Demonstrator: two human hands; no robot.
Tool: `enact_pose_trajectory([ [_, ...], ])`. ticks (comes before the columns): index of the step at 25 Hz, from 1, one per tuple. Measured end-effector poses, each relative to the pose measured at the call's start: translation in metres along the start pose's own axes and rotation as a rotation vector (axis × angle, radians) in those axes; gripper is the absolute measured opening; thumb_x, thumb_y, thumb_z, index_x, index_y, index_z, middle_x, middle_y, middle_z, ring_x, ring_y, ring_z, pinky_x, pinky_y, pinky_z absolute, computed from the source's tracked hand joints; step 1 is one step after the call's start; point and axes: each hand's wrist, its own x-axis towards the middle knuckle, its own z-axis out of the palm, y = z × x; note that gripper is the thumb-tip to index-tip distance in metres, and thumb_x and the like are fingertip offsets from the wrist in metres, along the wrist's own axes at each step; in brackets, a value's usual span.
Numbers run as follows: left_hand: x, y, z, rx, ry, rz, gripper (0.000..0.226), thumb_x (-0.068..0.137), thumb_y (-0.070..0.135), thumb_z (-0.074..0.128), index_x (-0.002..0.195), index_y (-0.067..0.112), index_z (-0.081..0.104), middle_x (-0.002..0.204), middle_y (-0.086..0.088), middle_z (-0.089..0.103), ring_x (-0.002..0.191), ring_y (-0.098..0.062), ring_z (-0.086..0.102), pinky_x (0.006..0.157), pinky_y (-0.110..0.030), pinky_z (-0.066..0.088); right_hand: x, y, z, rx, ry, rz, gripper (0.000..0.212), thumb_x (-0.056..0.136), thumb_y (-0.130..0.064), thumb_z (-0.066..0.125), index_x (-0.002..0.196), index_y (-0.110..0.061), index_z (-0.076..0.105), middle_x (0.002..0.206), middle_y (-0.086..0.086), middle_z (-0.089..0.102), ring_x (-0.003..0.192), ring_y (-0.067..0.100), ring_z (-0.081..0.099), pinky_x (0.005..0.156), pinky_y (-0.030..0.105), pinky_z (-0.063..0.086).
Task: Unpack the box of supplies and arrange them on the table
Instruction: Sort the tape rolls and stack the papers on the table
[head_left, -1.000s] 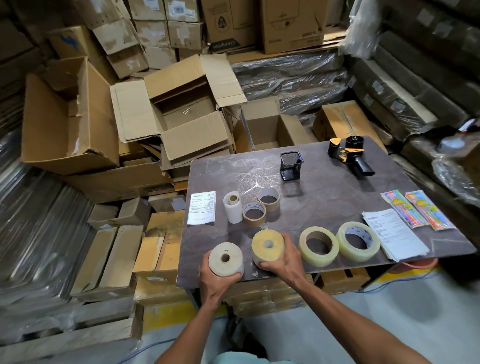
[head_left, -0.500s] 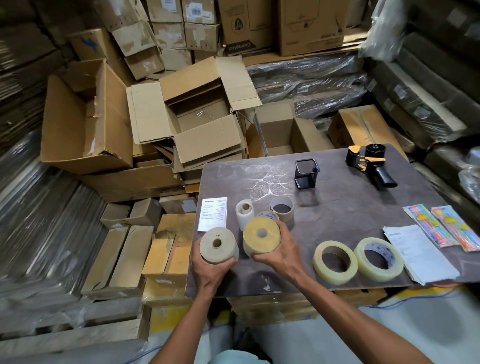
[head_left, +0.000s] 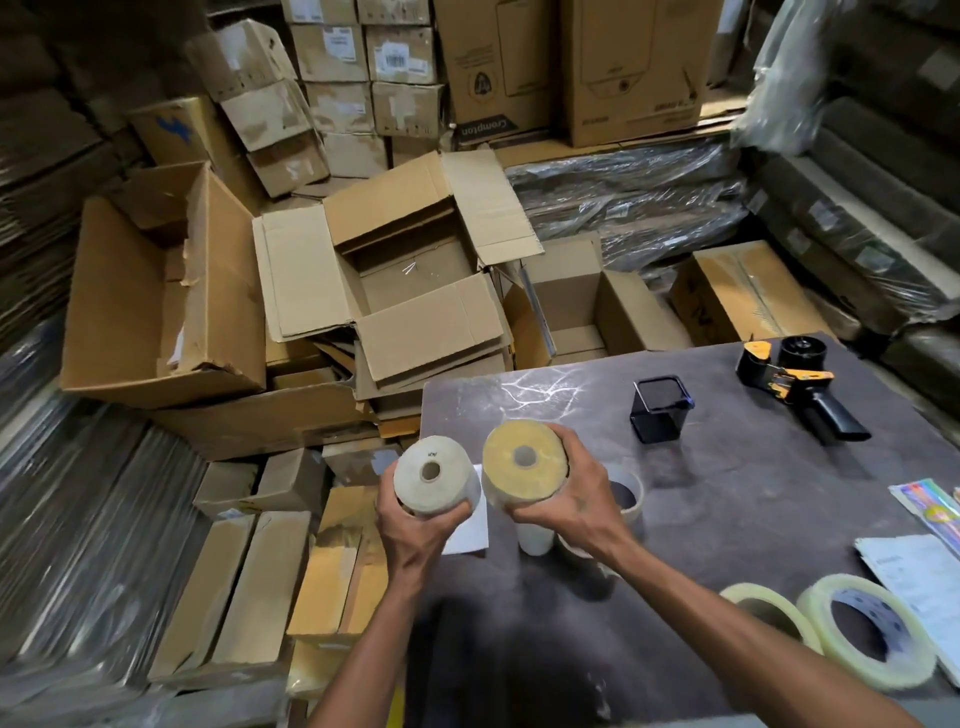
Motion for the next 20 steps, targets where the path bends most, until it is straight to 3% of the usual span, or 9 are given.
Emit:
enact_pose_trajectory([
  [6,0.066,-0.017,0.021,0.032,-0.061,-0.024,0.097,0.038,0.049,0.088,0.126,0.031,0.053,0.115,0.006,0.063,0.105,-0.013,0.060,0.082,-0.024,0.053,0.066,0.014,0.015,-0.038,0.037,0.057,0.093,0.048,-0.044,0.096,0.125,-0.042,0.044,0.113,-0.019,0.060,0.104,0.000,0.059,0.086,0.023,0.055],
  [11,0.115,-0.043,0.051,0.095,-0.087,-0.106,0.098,0.035,0.048,0.088,0.125,0.027,0.056,0.112,0.004,0.065,0.103,-0.018,0.062,0.081,-0.038,0.060,0.121,0.044,0.018,-0.095,0.056,0.144,0.093,0.045,-0.044,0.095,0.125,-0.036,0.047,0.112,-0.012,0.062,0.101,0.003,0.060,0.080,0.015,0.050],
  [16,0.155,-0.077,0.084,0.205,-0.130,-0.200,0.100,0.033,0.051,0.090,0.124,0.040,0.051,0.113,0.005,0.064,0.105,-0.022,0.061,0.083,-0.044,0.060,0.163,0.091,0.032,-0.159,0.041,0.235,0.094,0.041,-0.047,0.092,0.121,-0.034,0.046,0.111,-0.007,0.062,0.100,0.012,0.061,0.085,0.034,0.057],
  [20,0.186,-0.100,0.103,0.268,-0.149,-0.240,0.101,0.030,0.055,0.087,0.123,0.041,0.049,0.113,0.003,0.064,0.105,-0.024,0.060,0.085,-0.044,0.058,0.184,0.122,0.047,-0.194,0.033,0.292,0.096,0.040,-0.051,0.091,0.122,-0.035,0.043,0.112,-0.007,0.059,0.102,0.013,0.058,0.089,0.034,0.056],
])
